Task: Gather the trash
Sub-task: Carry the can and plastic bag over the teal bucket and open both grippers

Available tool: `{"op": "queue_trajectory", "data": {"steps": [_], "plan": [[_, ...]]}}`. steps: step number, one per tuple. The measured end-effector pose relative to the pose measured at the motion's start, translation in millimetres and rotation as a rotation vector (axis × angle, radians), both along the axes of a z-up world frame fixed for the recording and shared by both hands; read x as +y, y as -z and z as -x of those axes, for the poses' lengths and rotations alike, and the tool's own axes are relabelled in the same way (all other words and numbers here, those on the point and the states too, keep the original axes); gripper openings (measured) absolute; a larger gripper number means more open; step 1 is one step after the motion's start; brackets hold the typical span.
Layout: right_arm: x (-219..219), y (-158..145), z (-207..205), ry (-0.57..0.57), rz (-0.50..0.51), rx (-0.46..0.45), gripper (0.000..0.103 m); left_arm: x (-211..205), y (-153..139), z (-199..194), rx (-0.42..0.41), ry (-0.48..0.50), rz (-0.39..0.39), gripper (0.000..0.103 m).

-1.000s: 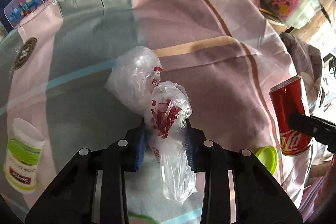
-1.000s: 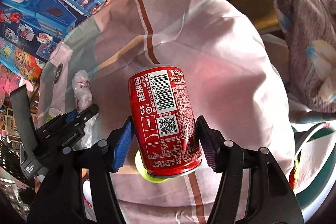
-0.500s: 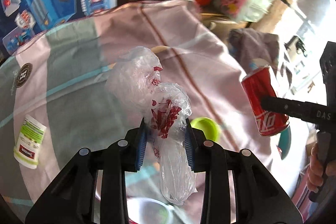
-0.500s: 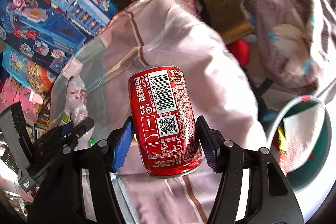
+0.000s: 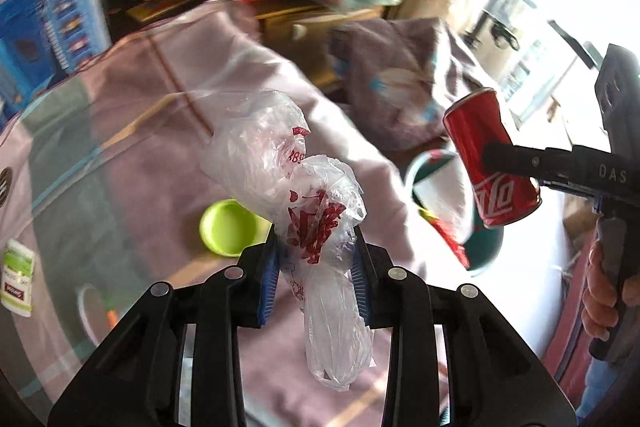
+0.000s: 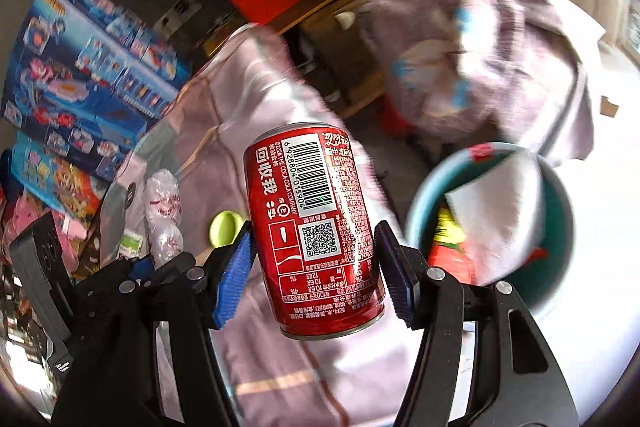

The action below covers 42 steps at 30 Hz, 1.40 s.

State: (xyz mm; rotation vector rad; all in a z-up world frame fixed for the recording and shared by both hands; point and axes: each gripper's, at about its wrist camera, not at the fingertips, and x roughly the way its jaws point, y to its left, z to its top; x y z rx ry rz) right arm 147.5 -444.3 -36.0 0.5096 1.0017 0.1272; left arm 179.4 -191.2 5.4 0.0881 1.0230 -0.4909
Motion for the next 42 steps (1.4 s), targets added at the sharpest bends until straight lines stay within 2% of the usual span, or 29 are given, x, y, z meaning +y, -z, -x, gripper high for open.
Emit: {"op": "queue_trajectory", "data": {"steps": [9,16,22,35,38,40,42], "plan": [[-93.4,13.9,47.2,0.161,-0.021,0.012,0.058,-92.8,14.7,23.5,0.038,0.187,-0.030,0.033],[-123.9,37.5,57.6,0.209,-0.042,0.049,0.058,-153.4,47.3,32.3,0.107,0.287,-0.080,0.033],[-144.5,59.5,53.1,0.229,-0.064,0.091,0.058,-184.3,69.1,29.0,0.148,0.324,-0.108,0.033],[-169.6,98.3,20.1,0.252,-0.083,0.182,0.058,-230.3,104.5,-5.3,0.234,0.361,-0.112,0.034],[-170.3,104.4,9.5,0.239,-0.109,0.191,0.061,-234.8,111.3,-12.2,0.245,0.362,-0.119,0.034],[-172.4,108.5,4.0,0.244,-0.136,0.200,0.068,-237.0,116.6,-17.9,0.258,0.358,-0.119,0.034],[-173.7,109.7,0.5,0.252,-0.111,0.201,0.068,-238.6,121.4,-22.2,0.269,0.353,-0.119,0.034]]}}
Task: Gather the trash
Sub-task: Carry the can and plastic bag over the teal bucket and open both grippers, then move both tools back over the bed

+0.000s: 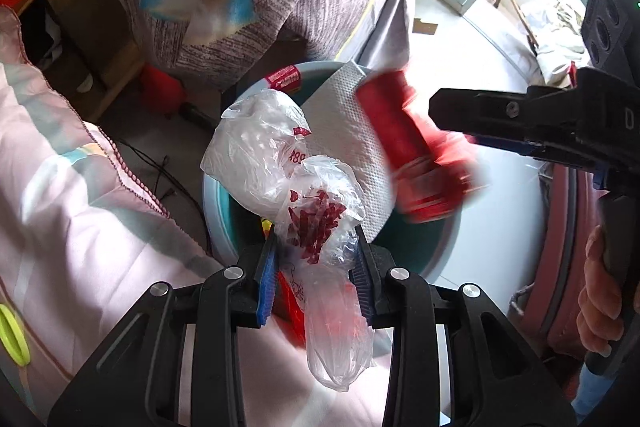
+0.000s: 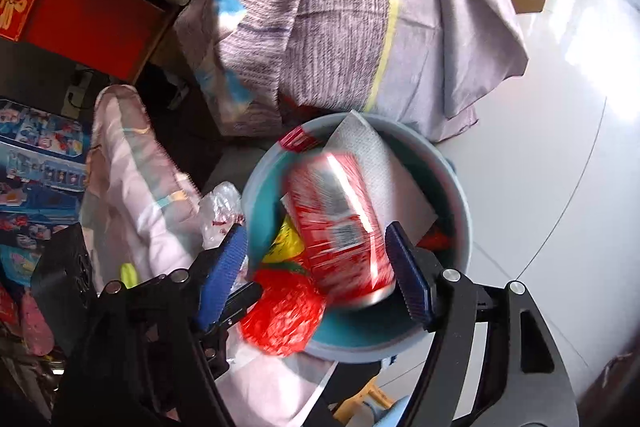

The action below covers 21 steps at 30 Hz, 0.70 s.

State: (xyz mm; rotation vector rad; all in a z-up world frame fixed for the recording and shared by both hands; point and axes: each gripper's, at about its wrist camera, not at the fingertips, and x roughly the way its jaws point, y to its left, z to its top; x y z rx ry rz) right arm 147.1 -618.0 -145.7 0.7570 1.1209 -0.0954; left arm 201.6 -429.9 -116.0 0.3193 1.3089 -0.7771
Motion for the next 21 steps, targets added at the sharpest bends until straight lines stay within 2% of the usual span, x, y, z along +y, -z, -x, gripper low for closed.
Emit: {"op": "queue_trajectory", "data": {"steps": [11,12,13,16,19,21], "plan": [[-12.5,8.4,5.3,0.032,0.022,0.035,0.072,-12.5,15.8,-7.5,0.027,0.003,-0.015,0.035],[-13.0,8.1,5.9,0.034,0.024,0.037,0.072,-14.2,16.0,-7.5,0.028,0.004,-0.019,0.041],[-13.6,7.8,6.4,0.036,0.028,0.039,0.073,-14.6,15.1,-7.6,0.032,0.000,-0.019,0.055],[-13.8,6.8,8.0,0.045,0.034,0.044,0.073,-9.4,6.5,-7.1,0.002,-0.016,0.002,0.071],[-10.3,4.2,8.8,0.042,0.037,0.044,0.073,-2.1,-1.9,-6.0,-0.023,-0.034,0.009,0.086],[-7.1,1.6,9.1,0.038,0.040,0.045,0.074,3.3,-6.2,-5.4,-0.025,-0.046,0.016,0.089]]}}
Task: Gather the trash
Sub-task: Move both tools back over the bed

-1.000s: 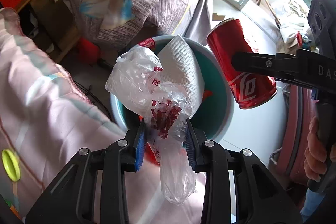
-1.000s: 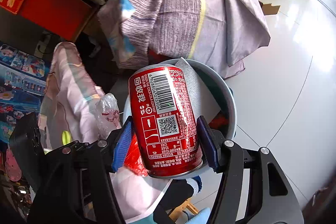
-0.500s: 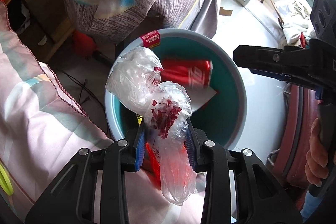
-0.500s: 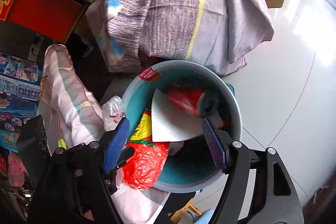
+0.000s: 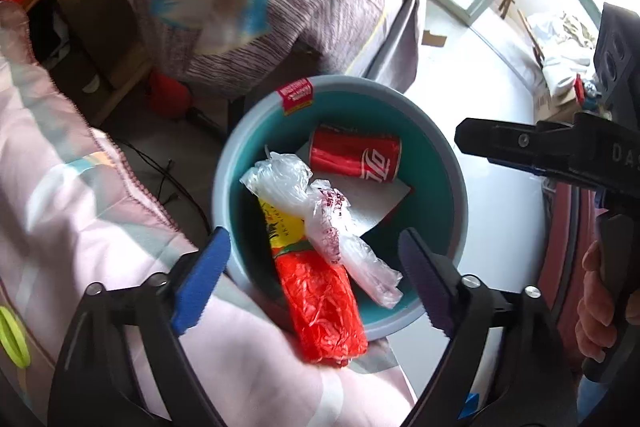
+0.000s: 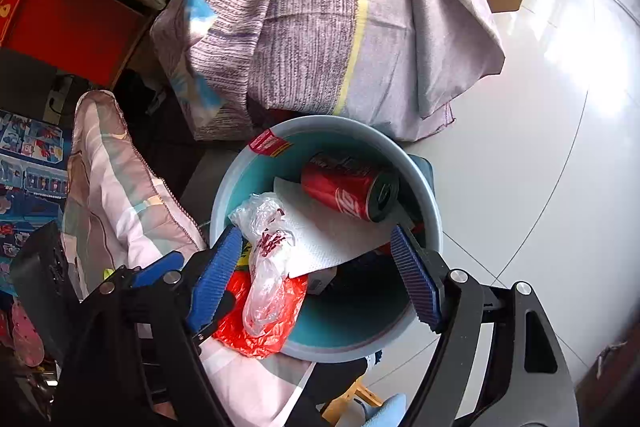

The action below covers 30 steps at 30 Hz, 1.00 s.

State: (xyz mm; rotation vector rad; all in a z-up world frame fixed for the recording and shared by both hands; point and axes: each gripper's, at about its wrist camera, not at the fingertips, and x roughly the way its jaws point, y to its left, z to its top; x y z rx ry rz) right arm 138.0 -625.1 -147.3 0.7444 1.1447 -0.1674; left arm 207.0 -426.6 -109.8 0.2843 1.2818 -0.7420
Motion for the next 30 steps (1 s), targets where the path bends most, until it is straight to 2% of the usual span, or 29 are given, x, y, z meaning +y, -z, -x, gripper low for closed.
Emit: {"op": "queue_trajectory", "data": {"steps": [2,9,18,30], "plan": [[3.6,-3.2,0.9,0.000,0.006,0.002,0.077,4.9,-3.6,1.3,0.006,-0.010,0.008,0.091],[16.9,-16.4,11.8,-0.009,0.027,-0.001,0.077,23.7,-16.2,12.2,0.001,-0.033,0.019,0.094],[45.9,-36.8,29.8,-0.033,0.062,-0.008,0.077,55.1,-44.7,32.9,-0.056,-0.044,0.054,0.096],[109.7,-58.7,22.9,-0.119,0.099,-0.027,0.077,129.9,-62.8,41.6,-0.095,-0.121,0.078,0.097]]}}
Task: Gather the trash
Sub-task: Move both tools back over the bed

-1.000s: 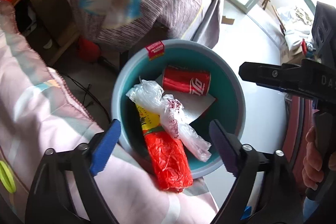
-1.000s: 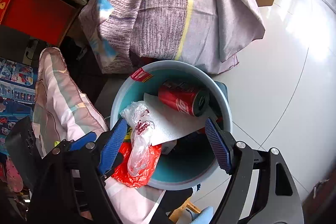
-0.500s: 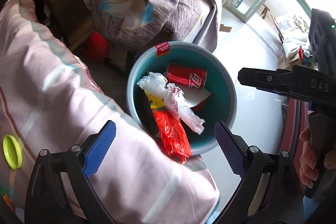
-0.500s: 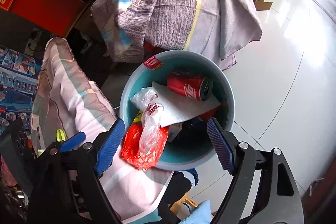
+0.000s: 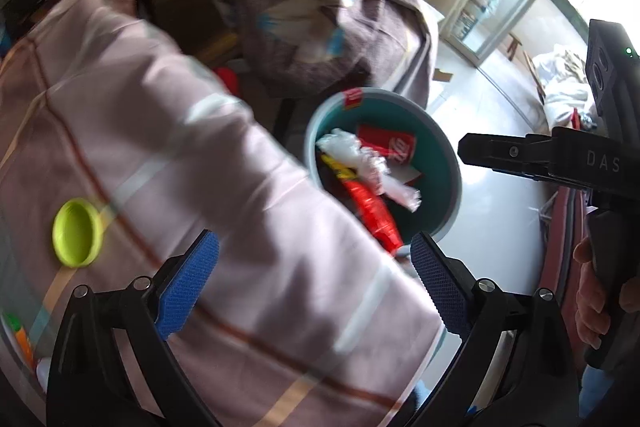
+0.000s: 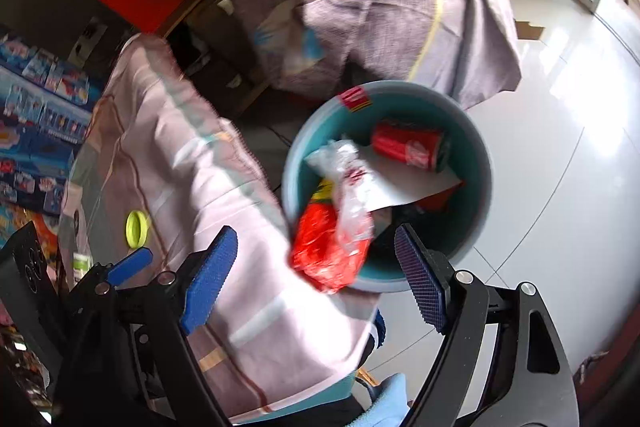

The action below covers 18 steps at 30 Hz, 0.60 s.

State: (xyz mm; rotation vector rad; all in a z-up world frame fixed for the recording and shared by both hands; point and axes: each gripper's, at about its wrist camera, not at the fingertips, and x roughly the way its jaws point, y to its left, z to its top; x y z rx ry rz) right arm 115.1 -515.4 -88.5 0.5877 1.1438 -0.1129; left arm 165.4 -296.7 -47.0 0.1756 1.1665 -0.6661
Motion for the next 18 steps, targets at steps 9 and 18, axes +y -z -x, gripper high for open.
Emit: {"op": "queue_trajectory", "data": {"steps": [9,18], "plan": [[72.6,-5.2,-22.4,-0.127,0.029,0.019,0.077,85.0,-1.4,-6.3,0.005,-0.128,0.030,0.097],[144.2,-9.5,-44.8,-0.234,0.074,0.042,0.077,170.3,-5.6,-16.8,-0.009,-0.249,0.060,0.097]]}}
